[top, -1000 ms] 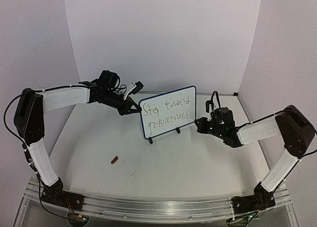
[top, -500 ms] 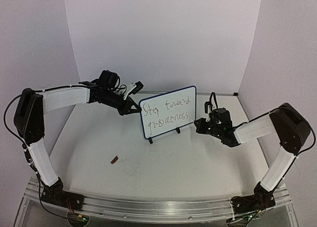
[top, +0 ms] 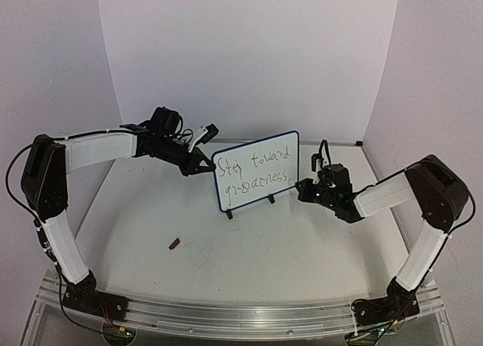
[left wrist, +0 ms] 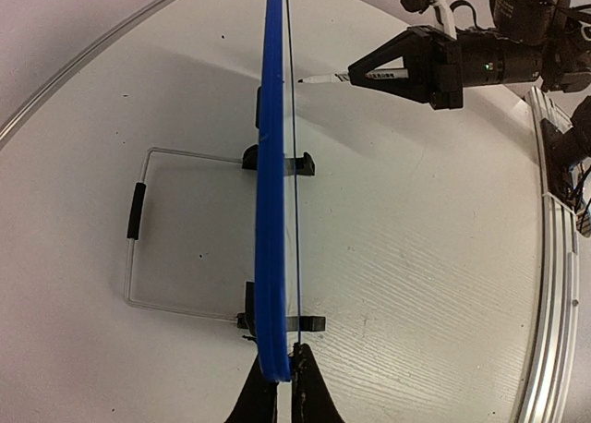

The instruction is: Write a sentence on the whiteboard

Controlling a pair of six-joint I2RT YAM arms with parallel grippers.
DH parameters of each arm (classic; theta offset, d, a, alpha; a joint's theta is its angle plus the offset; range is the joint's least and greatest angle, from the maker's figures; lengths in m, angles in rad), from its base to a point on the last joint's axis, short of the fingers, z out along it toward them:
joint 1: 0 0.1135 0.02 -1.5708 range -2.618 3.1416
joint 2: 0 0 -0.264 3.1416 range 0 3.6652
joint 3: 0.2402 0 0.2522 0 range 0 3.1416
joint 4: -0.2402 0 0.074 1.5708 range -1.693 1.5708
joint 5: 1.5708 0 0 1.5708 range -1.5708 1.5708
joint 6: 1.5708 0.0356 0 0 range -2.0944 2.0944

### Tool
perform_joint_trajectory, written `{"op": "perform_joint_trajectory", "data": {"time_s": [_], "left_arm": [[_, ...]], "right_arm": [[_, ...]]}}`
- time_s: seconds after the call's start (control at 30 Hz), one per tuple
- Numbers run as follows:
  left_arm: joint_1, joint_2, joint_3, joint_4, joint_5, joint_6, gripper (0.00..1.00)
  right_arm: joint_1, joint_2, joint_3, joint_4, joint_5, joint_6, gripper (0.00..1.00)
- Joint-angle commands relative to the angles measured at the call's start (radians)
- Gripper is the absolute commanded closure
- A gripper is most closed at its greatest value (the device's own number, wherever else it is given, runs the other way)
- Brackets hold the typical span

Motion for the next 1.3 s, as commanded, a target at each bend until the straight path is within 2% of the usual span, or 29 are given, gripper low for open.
{"op": "perform_joint_trajectory", "data": {"time_s": [0.0, 1.27], "left_arm": [[-0.005, 0.047, -0.011, -0.106, -0.089, 0.049, 1.00], [-0.005, 0.047, -0.011, -0.106, -0.089, 0.051, 1.00]], "right_arm": [[-0.007, 0.025, 0.038, 0.040, 0.004, -0.007, 1.00], [-0.019, 0.065, 0.045, 0.081, -0.005, 0.006, 1.00]]}}
